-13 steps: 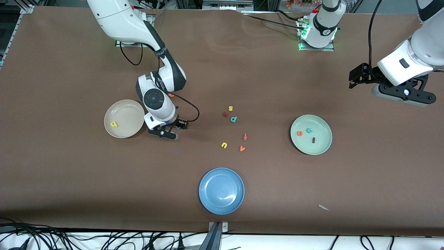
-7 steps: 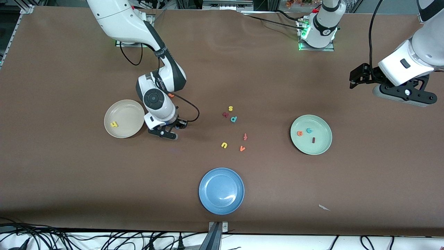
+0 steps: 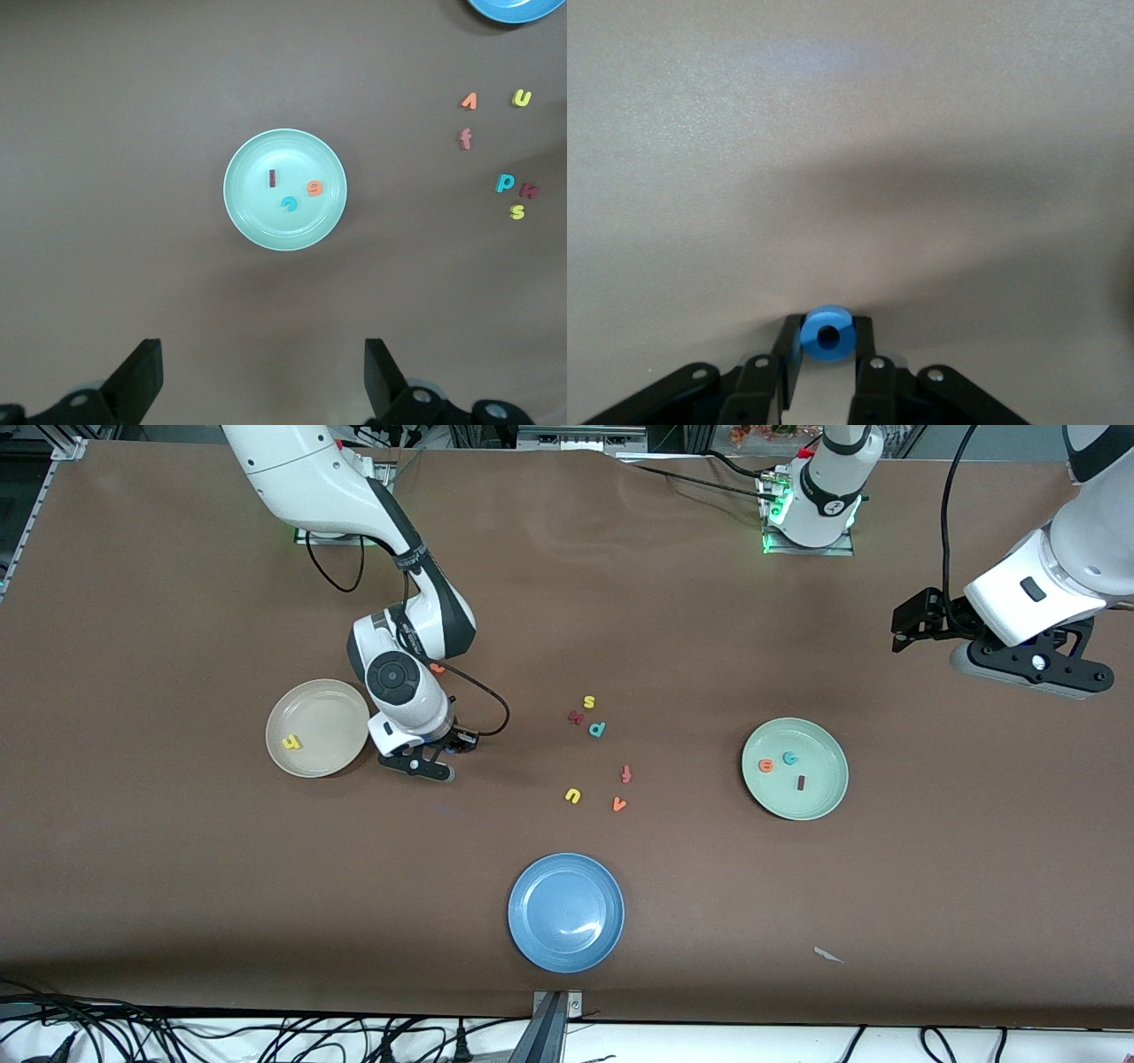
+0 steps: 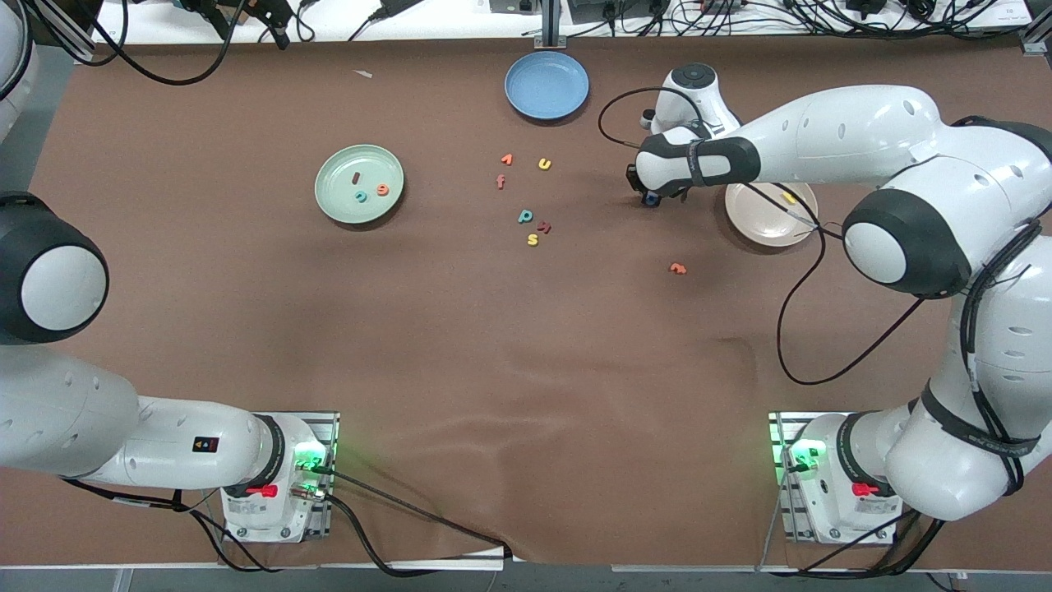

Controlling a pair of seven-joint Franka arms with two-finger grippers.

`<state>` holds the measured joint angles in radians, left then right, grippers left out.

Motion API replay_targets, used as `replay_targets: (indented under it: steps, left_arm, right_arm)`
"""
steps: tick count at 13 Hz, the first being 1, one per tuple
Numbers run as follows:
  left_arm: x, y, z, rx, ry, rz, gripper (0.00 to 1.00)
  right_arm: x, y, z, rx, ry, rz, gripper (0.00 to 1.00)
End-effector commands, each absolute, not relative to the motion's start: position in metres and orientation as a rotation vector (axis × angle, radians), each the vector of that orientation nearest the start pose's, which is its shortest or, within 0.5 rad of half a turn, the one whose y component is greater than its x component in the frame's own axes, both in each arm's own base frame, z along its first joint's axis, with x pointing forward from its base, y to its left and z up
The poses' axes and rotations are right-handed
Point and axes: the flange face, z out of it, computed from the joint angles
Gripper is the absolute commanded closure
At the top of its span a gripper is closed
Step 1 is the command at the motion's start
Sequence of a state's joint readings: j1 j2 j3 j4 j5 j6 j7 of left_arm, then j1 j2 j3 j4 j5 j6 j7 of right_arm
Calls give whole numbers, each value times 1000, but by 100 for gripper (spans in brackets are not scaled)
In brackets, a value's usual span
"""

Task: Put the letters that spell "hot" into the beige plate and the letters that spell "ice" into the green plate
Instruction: 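Grasp the blue o with the right gripper and lift it, then lower the blue o onto the beige plate and open the right gripper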

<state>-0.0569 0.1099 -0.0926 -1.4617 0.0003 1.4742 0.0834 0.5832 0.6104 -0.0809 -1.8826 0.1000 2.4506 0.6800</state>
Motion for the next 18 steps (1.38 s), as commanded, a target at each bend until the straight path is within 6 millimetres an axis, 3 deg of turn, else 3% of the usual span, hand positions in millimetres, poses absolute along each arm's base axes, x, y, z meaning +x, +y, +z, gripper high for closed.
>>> replay_targets:
  steps: [1,4,6,8,10,12,14,16,17,18]
  left_arm:
    - [571,-83,608,-3122,392,159,0]
    - [572,-84,607,-3122,395,159,0]
    - [574,-85,605,-3124,393,159,0]
    - [574,-85,604,-3129,364,157,0]
    - [575,-82,605,-3134,290,155,0]
    - [574,-84,605,-3134,294,155,0]
    - [575,-82,605,-3135,285,155,0]
    - [575,-80,605,-3132,282,155,0]
    - [575,-79,605,-3132,279,155,0]
    - [575,-76,606,-3133,270,152,0]
  right_arm:
    - [555,305,190,-3130,390,82,74]
    - [567,273,236,-3166,408,140,74]
    - [574,230,265,-3206,342,234,74]
    - [575,188,272,-3233,261,344,76]
    - [572,146,266,-3242,184,418,76]
    - [564,103,248,-3236,68,474,76]
    - [555,81,229,-3225,-14,520,76]
    - [553,72,218,-3227,-33,515,74]
    - [551,72,215,-3224,-64,526,63]
    - [551,72,217,-3220,-66,532,17]
